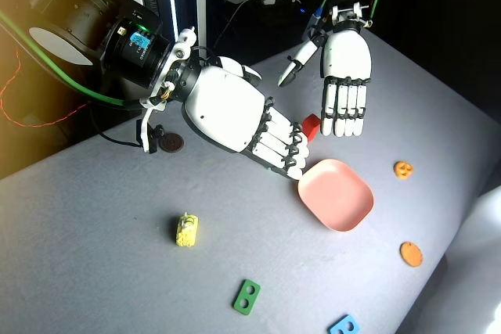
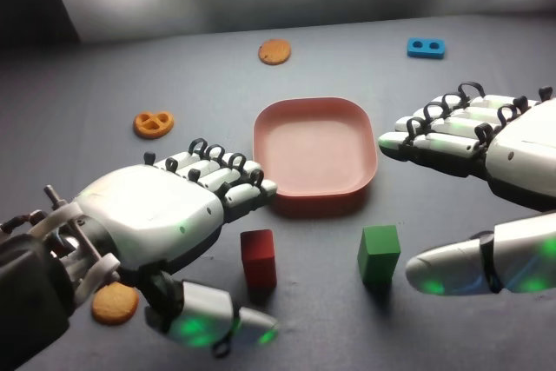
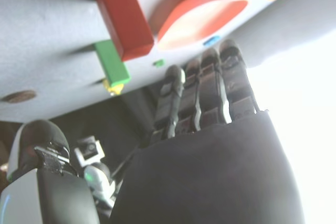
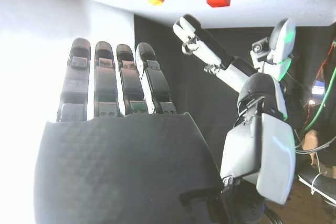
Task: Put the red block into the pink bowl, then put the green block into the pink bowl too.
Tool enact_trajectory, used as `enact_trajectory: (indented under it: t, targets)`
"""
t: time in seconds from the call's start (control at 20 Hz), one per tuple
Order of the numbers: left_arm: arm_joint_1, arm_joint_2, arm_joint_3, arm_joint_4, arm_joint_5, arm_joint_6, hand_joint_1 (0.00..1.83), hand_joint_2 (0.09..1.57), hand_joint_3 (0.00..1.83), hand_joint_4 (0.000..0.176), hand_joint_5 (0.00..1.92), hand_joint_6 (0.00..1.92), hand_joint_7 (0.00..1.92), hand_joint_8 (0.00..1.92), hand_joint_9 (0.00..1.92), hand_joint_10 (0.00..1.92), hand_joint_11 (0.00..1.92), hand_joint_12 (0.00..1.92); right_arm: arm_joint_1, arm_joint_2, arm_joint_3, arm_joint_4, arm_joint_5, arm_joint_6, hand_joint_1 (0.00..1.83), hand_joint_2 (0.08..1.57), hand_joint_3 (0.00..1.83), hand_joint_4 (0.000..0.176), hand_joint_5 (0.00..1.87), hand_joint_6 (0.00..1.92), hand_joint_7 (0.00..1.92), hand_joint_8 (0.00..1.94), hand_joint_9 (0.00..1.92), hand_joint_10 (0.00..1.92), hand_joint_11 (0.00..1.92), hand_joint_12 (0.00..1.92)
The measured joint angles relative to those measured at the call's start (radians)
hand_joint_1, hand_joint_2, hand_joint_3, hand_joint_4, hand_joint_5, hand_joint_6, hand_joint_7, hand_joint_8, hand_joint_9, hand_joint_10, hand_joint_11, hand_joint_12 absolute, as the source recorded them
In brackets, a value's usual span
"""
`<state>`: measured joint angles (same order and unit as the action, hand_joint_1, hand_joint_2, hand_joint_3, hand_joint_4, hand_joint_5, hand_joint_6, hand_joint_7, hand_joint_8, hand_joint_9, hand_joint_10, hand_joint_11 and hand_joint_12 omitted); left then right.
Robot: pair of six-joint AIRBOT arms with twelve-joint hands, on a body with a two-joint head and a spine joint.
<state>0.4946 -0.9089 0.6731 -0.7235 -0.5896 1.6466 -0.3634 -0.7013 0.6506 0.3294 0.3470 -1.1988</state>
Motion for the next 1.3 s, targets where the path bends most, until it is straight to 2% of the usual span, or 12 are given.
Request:
enact_trajectory:
  t: [0.2, 0.3, 0.35, 0.45, 0.7, 0.85, 0.9, 0.95, 1.0, 1.05, 1.15, 1.3]
  targets:
    - [0.008, -0.029, 0.029, -0.014, 0.0, 0.01, 0.2, 0.95, 0.01, 0.0, 0.13, 0.0, 0.04, 0.0, 0.0, 0.0, 0.0, 0.0, 0.0, 0.002, 0.003, 0.0, 0.0, 0.038, 0.0, 0.96, 0.0, 0.0, 0.09, 0.02, 0.02, 0.01, 0.0, 0.0, 0.05, 0.02]
    - [0.008, -0.039, 0.042, -0.011, -0.008, 0.011, 0.26, 0.95, 0.0, 0.0, 0.12, 0.0, 0.03, 0.0, 0.0, 0.0, 0.0, 0.0, 0.0, 0.002, 0.006, 0.0, 0.002, 0.037, 0.0, 0.98, 0.01, 0.0, 0.1, 0.01, 0.03, 0.0, 0.0, 0.0, 0.05, 0.03]
    - [0.008, -0.049, 0.05, -0.015, -0.016, 0.01, 0.27, 0.95, 0.01, 0.0, 0.1, 0.0, 0.03, 0.0, 0.0, 0.0, 0.0, 0.0, 0.0, 0.002, 0.006, 0.0, 0.005, 0.035, 0.04, 0.98, 0.0, 0.0, 0.12, 0.01, 0.05, 0.0, 0.01, 0.0, 0.01, 0.19]
    - [0.008, -0.067, 0.058, -0.018, -0.029, 0.01, 0.3, 0.94, 0.0, 0.0, 0.1, 0.0, 0.05, 0.01, 0.0, 0.0, 0.0, 0.0, -0.001, 0.002, 0.006, 0.0, 0.006, 0.028, 0.03, 0.99, 0.0, 0.0, 0.06, 0.0, 0.0, 0.0, 0.0, 0.0, 0.0, 0.02]
    - [0.007, -0.09, 0.077, 0.001, -0.031, 0.01, 0.36, 0.94, 0.0, 0.0, 0.12, 0.0, 0.1, 0.01, 0.04, 0.01, 0.0, 0.0, -0.001, 0.002, 0.006, 0.0, 0.008, 0.024, 0.05, 0.99, 0.0, 0.0, 0.04, 0.0, 0.0, 0.0, 0.0, 0.0, 0.0, 0.0]
    - [0.007, -0.091, 0.077, 0.009, -0.031, 0.011, 0.56, 0.94, 0.0, 0.0, 0.09, 0.0, 0.03, 0.0, 0.0, 0.0, 0.0, 0.0, -0.001, 0.002, 0.006, 0.0, 0.008, 0.024, 0.02, 0.98, 0.0, 0.0, 0.06, 0.0, 0.03, 0.0, 0.0, 0.0, 0.0, 0.0]
    - [0.007, -0.092, 0.082, 0.012, -0.03, 0.011, 0.62, 0.93, 0.0, 0.0, 0.09, 0.0, 0.03, 0.0, 0.0, 0.0, 0.0, 0.0, -0.001, 0.002, 0.006, 0.0, 0.008, 0.024, 0.08, 0.97, 0.0, 0.0, 0.07, 0.0, 0.04, 0.01, 0.0, 0.0, 0.01, 0.01]
    - [0.007, -0.093, 0.087, 0.013, -0.031, 0.01, 0.75, 0.92, 0.0, 0.0, 0.11, 0.01, 0.04, 0.0, 0.0, 0.0, 0.0, 0.0, -0.001, 0.002, 0.006, 0.0, 0.01, 0.024, 0.09, 0.97, 0.0, 0.0, 0.06, 0.0, 0.03, 0.0, 0.0, 0.0, 0.0, 0.0]
    - [0.007, -0.093, 0.089, 0.011, -0.032, 0.011, 0.75, 0.92, 0.0, 0.0, 0.11, 0.01, 0.04, 0.0, 0.0, 0.0, 0.0, 0.0, -0.001, 0.002, 0.006, 0.0, 0.01, 0.023, 0.09, 0.97, 0.0, 0.0, 0.06, 0.0, 0.03, 0.0, 0.0, 0.0, 0.0, 0.0]
    - [0.007, -0.1, 0.095, 0.011, -0.033, 0.011, 0.89, 0.88, 0.0, 0.0, 0.15, 0.0, 0.08, 0.0, 0.01, 0.0, 0.01, 0.0, -0.001, 0.002, 0.006, 0.0, 0.01, 0.021, 0.09, 0.95, 0.0, 0.0, 0.04, 0.0, 0.01, 0.0, 0.0, 0.0, 0.0, 0.0]
    - [0.009, -0.104, 0.097, 0.013, -0.032, 0.01, 0.92, 0.91, 0.01, 0.0, 0.18, 0.01, 0.08, 0.0, 0.01, 0.0, 0.01, 0.0, -0.001, 0.002, 0.006, 0.0, 0.015, 0.02, 0.14, 0.95, 0.0, 0.0, 0.07, 0.01, 0.04, 0.01, 0.0, 0.0, 0.01, 0.0]
    - [0.009, -0.112, 0.1, 0.007, -0.031, 0.01, 0.93, 0.96, 0.01, 0.0, 0.19, 0.0, 0.07, 0.0, 0.0, 0.0, 0.0, 0.0, -0.001, 0.002, 0.006, 0.0, 0.016, 0.018, 0.1, 0.98, 0.0, 0.0, 0.05, 0.01, 0.04, 0.01, 0.0, 0.0, 0.0, 0.0]
